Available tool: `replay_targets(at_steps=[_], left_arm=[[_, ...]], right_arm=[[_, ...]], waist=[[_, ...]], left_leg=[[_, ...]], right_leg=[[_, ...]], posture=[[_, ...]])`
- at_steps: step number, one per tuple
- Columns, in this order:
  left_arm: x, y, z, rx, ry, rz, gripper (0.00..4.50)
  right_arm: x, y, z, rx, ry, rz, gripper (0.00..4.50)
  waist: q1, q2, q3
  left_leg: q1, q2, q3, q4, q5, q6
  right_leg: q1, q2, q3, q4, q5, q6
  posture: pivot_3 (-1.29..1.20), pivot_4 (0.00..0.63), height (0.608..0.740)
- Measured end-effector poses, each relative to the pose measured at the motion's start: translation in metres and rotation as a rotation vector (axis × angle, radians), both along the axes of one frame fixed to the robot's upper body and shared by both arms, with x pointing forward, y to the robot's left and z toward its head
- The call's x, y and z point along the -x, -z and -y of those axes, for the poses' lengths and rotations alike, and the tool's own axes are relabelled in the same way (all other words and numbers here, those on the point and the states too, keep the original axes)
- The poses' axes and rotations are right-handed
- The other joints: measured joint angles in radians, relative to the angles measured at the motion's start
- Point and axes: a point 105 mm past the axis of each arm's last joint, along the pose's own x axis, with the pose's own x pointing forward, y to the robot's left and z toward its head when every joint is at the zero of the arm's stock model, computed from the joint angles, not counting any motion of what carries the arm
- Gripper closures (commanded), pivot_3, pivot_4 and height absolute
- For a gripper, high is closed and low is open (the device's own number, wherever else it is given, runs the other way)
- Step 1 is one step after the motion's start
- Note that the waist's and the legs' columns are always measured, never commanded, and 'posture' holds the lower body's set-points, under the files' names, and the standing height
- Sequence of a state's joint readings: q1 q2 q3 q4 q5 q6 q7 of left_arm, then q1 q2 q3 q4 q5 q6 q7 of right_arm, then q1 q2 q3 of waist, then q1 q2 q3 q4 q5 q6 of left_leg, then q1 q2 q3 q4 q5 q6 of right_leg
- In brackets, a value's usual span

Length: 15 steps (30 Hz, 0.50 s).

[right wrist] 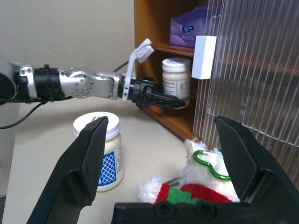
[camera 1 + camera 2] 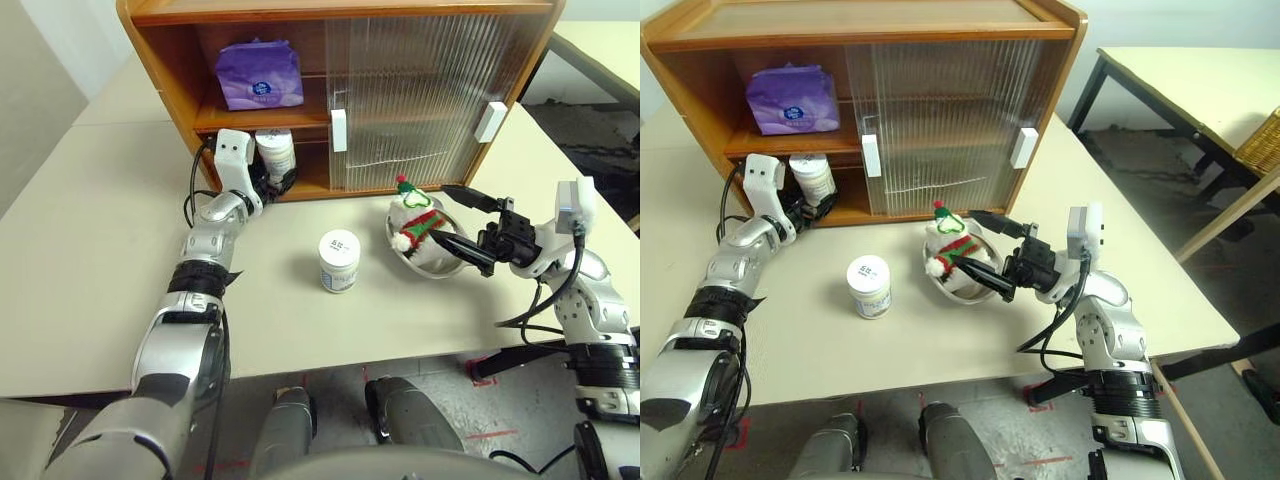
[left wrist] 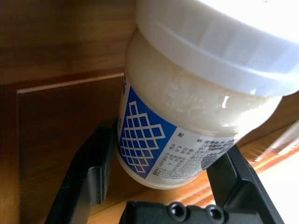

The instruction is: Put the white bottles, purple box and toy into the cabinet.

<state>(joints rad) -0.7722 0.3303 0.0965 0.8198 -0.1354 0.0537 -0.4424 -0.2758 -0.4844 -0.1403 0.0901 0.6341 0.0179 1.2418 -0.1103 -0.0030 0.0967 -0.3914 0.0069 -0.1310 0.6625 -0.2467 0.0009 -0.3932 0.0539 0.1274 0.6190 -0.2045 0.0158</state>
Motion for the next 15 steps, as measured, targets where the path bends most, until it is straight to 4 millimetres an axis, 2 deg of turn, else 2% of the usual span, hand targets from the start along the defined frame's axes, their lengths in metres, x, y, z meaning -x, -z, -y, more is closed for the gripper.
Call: replay_targets(at_steps=[5, 12, 15], left_arm=[[-0.003, 0.014, 0.004, 0.002, -0.015, -0.045, 1.33], [-0.011, 0.008, 0.01, 0.009, -0.023, -0.033, 1.33], [-0.011, 0.013, 0.008, 0.003, -0.039, -0.047, 1.33]], right_arm=[[0.001, 0.001, 0.001, 0.0, 0.003, -0.004, 0.0], [0.001, 0.001, 0.001, 0.001, 0.002, -0.004, 0.0], [0.001, 0.001, 0.001, 0.001, 0.002, -0.004, 0.0]], waist=[[-0.009, 0.0, 0.0], [-0.01, 0.0, 0.0], [-0.014, 0.0, 0.0]], left_leg=[[-0.003, -0.001, 0.0, 0.001, 0.0, 0.002], [-0.005, -0.002, 0.0, 0.003, 0.002, 0.005], [-0.005, -0.003, 0.001, 0.005, 0.002, 0.005]], right_leg=[[0.0, 0.0, 0.001, -0.005, 0.005, 0.007], [0.0, 0.0, 0.001, -0.005, 0.006, 0.005], [0.0, 0.0, 0.001, -0.005, 0.007, 0.006]], posture=[[-0.23, 0.095, 0.74], [-0.23, 0.097, 0.74], [-0.23, 0.098, 0.74]])
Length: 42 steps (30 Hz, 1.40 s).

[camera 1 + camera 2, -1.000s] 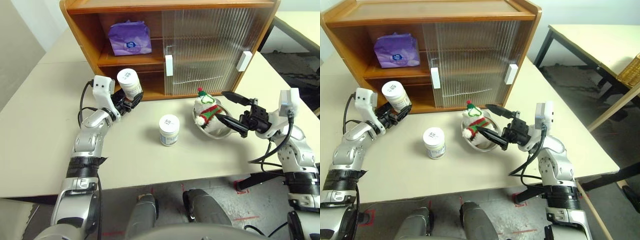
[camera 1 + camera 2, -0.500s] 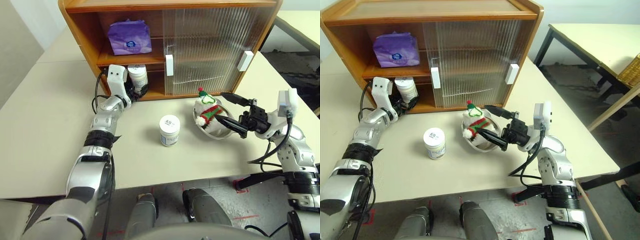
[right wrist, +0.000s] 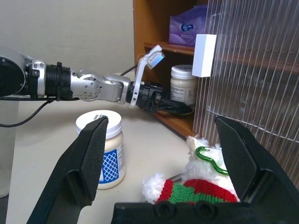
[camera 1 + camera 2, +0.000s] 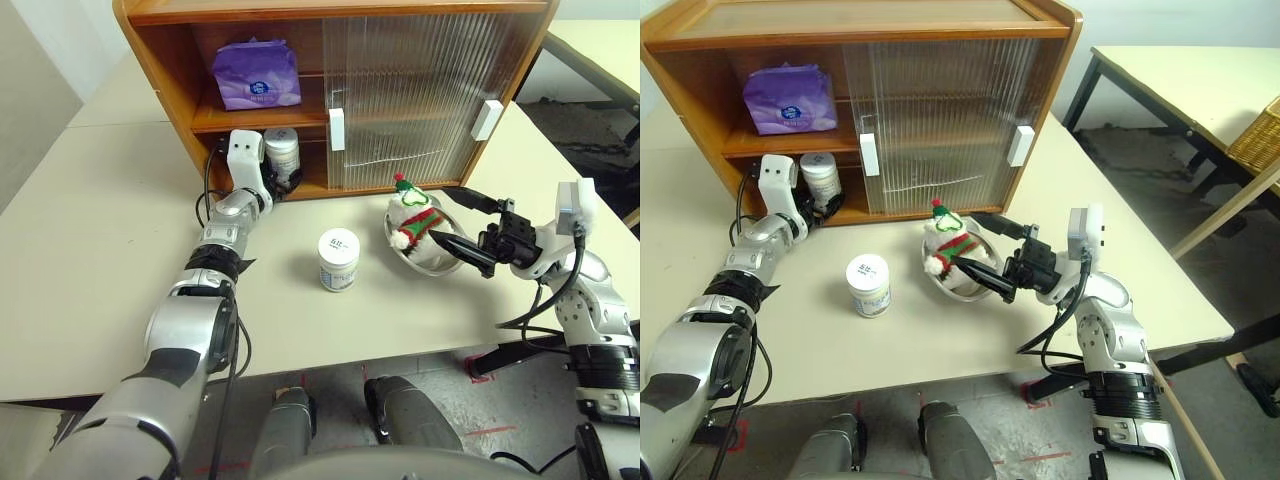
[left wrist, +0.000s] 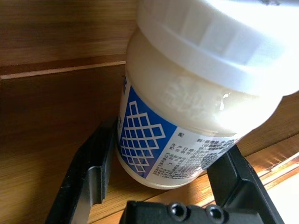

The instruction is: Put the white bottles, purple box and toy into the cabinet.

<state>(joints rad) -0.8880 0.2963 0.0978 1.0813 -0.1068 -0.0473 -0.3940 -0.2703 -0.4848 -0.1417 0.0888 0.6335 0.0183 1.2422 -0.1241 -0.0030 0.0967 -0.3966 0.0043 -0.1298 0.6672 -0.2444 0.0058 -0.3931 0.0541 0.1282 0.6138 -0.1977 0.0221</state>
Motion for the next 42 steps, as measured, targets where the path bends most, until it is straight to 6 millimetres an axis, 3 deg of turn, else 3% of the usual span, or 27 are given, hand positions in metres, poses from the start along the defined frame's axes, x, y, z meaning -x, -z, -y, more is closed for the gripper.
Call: replay_targets(at_steps=[4, 8, 17, 25, 38, 42], left_arm=[[-0.001, 0.004, -0.002, -0.011, -0.019, -0.012, 1.33], [-0.002, 0.002, -0.002, -0.012, -0.033, -0.005, 0.02], [-0.004, -0.004, -0.002, -0.01, -0.038, 0.021, 0.02], [0.009, 0.003, -0.008, 0.019, -0.037, 0.037, 0.02], [0.039, -0.008, -0.016, 0.021, -0.079, 0.065, 4.47], [0.04, -0.016, -0.018, 0.015, -0.092, 0.084, 4.47]], right_arm=[[0.0, 0.0, 0.0, 0.001, -0.001, 0.0, 0.0], [0.0, 0.0, 0.0, 0.005, -0.002, -0.001, 0.0], [0.001, 0.002, 0.0, 0.013, -0.014, -0.003, 0.0], [0.0, 0.005, 0.001, 0.016, -0.015, -0.011, 0.0], [-0.002, 0.001, -0.003, 0.016, -0.028, -0.009, 0.0], [-0.003, -0.001, -0.004, 0.017, -0.03, -0.003, 0.0]], waist=[[-0.003, 0.0, 0.0], [-0.004, 0.0, 0.0], [-0.008, 0.0, 0.0], [-0.009, 0.0, 0.0], [-0.005, 0.0, 0.0], [-0.004, 0.0, 0.0]], left_leg=[[-0.001, -0.001, 0.0, 0.002, 0.001, 0.001], [-0.001, -0.003, 0.001, 0.003, 0.001, 0.002], [-0.001, -0.003, 0.002, 0.004, 0.002, 0.003], [-0.001, -0.007, 0.005, 0.005, 0.002, 0.003], [-0.001, -0.011, 0.0, 0.007, 0.002, 0.003], [-0.001, -0.009, 0.0, 0.007, 0.002, 0.003]], right_leg=[[0.0, 0.0, 0.0, 0.0, 0.001, 0.001], [0.0, 0.0, 0.0, 0.0, 0.001, 0.002], [0.001, 0.0, -0.001, 0.0, 0.002, 0.003], [0.001, 0.0, -0.003, 0.0, 0.002, 0.002], [0.002, -0.001, 0.0, 0.001, 0.005, -0.003], [0.001, -0.002, 0.0, 0.001, 0.006, -0.003]], posture=[[-0.23, 0.098, 0.74], [-0.24, 0.099, 0.74], [-0.22, 0.1, 0.74], [-0.21, 0.098, 0.74], [-0.21, 0.098, 0.74], [-0.2, 0.093, 0.74]])
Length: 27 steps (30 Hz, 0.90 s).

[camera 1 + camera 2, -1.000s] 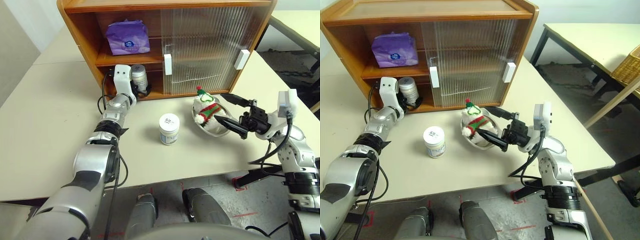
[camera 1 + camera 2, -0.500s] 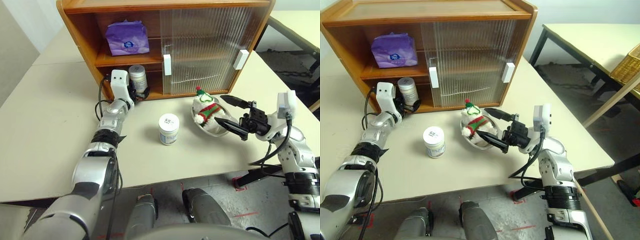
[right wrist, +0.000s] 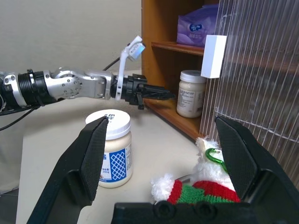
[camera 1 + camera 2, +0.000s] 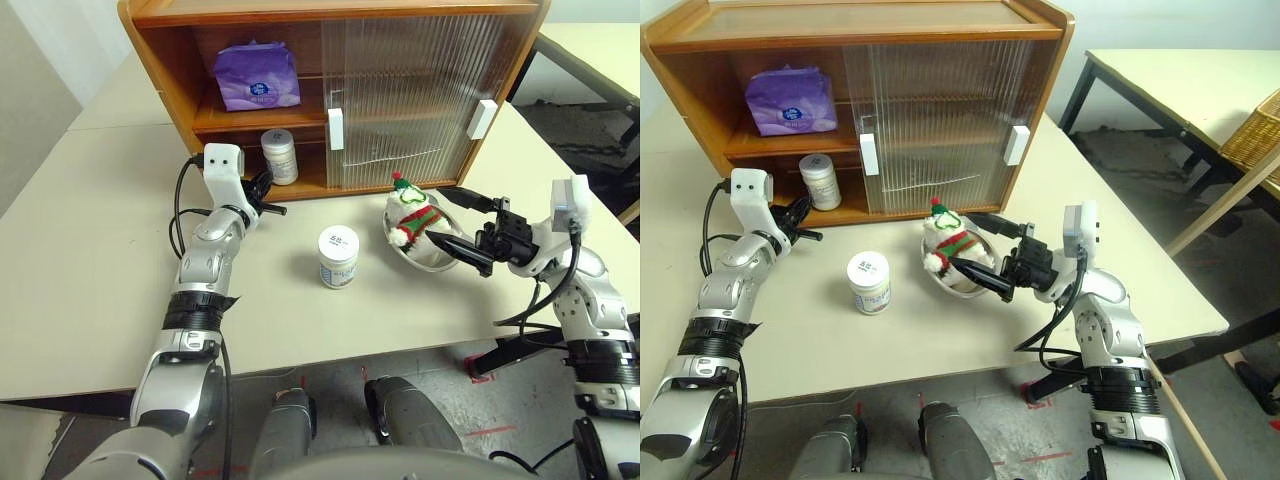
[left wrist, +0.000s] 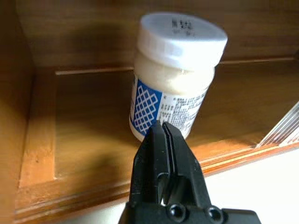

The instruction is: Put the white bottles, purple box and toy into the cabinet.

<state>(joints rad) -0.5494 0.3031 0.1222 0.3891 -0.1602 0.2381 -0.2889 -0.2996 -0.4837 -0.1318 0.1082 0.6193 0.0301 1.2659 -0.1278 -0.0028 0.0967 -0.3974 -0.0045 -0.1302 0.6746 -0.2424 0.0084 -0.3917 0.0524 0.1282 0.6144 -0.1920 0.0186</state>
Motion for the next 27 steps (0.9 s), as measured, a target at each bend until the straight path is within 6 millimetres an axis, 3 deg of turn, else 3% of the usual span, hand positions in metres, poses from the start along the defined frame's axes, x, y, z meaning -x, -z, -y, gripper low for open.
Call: replay_targets(at_steps=[8, 27], left_arm=[[-0.009, -0.004, -0.017, -0.024, -0.11, 0.006, 4.47], [-0.033, 0.001, -0.017, -0.097, -0.143, -0.019, 4.47]], right_arm=[[-0.001, -0.001, -0.001, -0.002, 0.004, 0.001, 0.0], [0.001, -0.001, -0.002, -0.002, 0.013, 0.0, 0.0]], waist=[[0.002, 0.0, 0.0], [0.001, 0.0, 0.0]], left_leg=[[0.0, 0.007, 0.001, 0.0, 0.0, 0.0], [0.001, 0.005, -0.001, 0.001, 0.006, 0.007]], right_leg=[[0.0, 0.0, 0.0, 0.0, 0.001, -0.001], [0.002, 0.001, -0.002, 0.001, 0.003, 0.0]], posture=[[-0.22, 0.082, 0.74], [-0.25, 0.076, 0.74]])
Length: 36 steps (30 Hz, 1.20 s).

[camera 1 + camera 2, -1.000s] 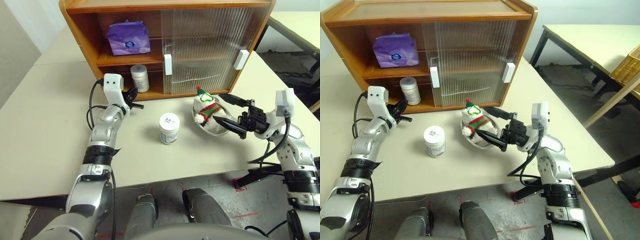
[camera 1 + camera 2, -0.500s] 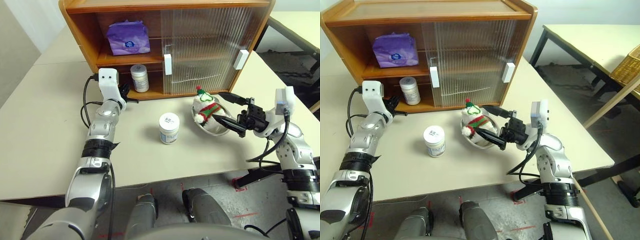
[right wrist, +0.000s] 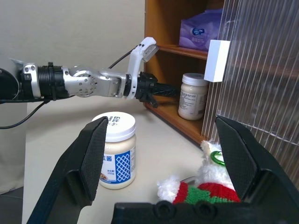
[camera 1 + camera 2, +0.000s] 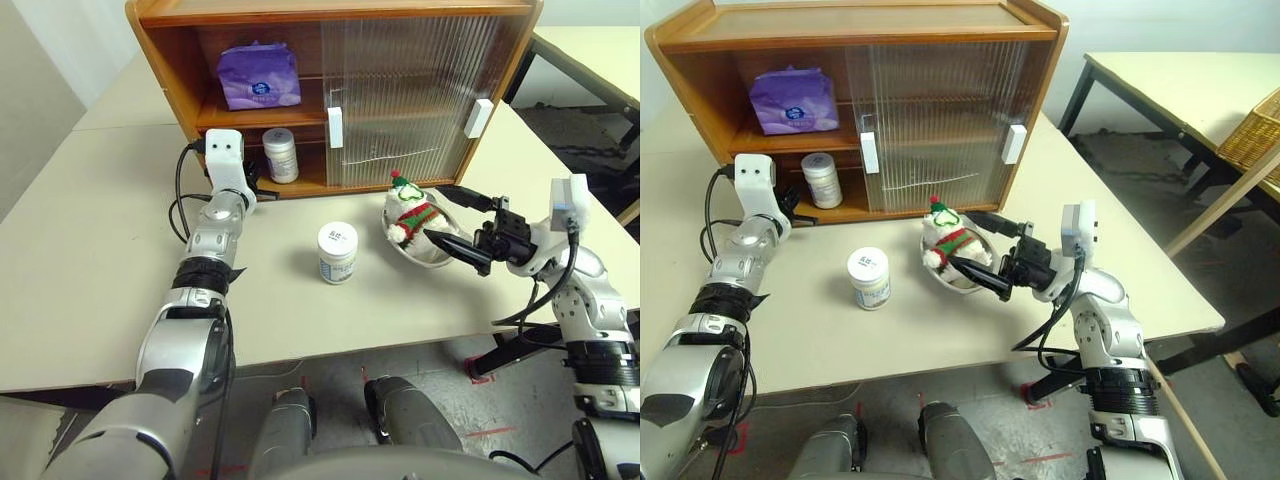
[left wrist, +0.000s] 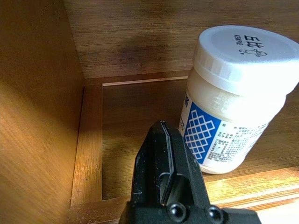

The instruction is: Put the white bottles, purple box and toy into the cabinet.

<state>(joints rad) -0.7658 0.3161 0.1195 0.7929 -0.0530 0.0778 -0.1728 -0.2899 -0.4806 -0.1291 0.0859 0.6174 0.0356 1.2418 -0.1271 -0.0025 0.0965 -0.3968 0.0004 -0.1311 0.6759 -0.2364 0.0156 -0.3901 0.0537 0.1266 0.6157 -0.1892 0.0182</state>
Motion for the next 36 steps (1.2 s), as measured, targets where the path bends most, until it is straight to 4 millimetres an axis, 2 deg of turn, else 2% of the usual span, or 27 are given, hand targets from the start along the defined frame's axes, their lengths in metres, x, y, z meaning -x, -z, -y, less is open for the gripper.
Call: replay_targets(at_steps=[8, 18, 22, 25, 36], left_arm=[[-0.003, 0.003, 0.02, 0.011, 0.088, -0.02, 4.47], [-0.005, 0.003, 0.03, 0.02, 0.129, -0.029, 4.47], [-0.008, 0.001, 0.043, 0.029, 0.165, -0.034, 4.47], [-0.011, -0.002, 0.05, 0.024, 0.191, -0.031, 4.47], [-0.012, -0.003, 0.059, 0.031, 0.22, -0.025, 4.47]], right_arm=[[0.001, 0.001, 0.0, 0.002, 0.003, 0.005, 0.0], [0.001, 0.001, 0.0, 0.003, 0.002, 0.006, 0.0], [0.001, 0.001, 0.0, 0.004, 0.002, 0.005, 0.0], [0.001, 0.0, 0.0, 0.004, 0.001, 0.008, 0.0], [0.004, 0.001, -0.001, 0.008, 0.0, 0.009, 0.0]], waist=[[-0.008, 0.0, 0.0], [-0.011, 0.0, 0.0], [-0.011, 0.0, 0.0], [-0.012, 0.0, 0.0], [-0.015, 0.0, 0.0]], left_leg=[[-0.001, -0.006, -0.002, 0.0, 0.0, -0.001], [-0.003, -0.013, -0.001, -0.002, -0.004, -0.001], [-0.003, -0.015, 0.0, -0.002, -0.002, 0.002], [-0.003, -0.016, 0.0, -0.001, -0.002, 0.003], [-0.003, -0.015, 0.001, -0.001, -0.002, 0.003]], right_leg=[[0.0, -0.004, 0.001, -0.001, -0.001, 0.002], [-0.001, -0.006, 0.001, -0.002, -0.002, 0.002], [0.0, -0.014, 0.0, -0.001, -0.003, 0.004], [0.0, -0.015, 0.001, -0.001, -0.008, 0.012], [0.0, -0.015, -0.001, -0.001, -0.008, 0.012]], posture=[[-0.24, 0.077, 0.74], [-0.25, 0.082, 0.74], [-0.25, 0.083, 0.74], [-0.25, 0.085, 0.74], [-0.26, 0.085, 0.74]])
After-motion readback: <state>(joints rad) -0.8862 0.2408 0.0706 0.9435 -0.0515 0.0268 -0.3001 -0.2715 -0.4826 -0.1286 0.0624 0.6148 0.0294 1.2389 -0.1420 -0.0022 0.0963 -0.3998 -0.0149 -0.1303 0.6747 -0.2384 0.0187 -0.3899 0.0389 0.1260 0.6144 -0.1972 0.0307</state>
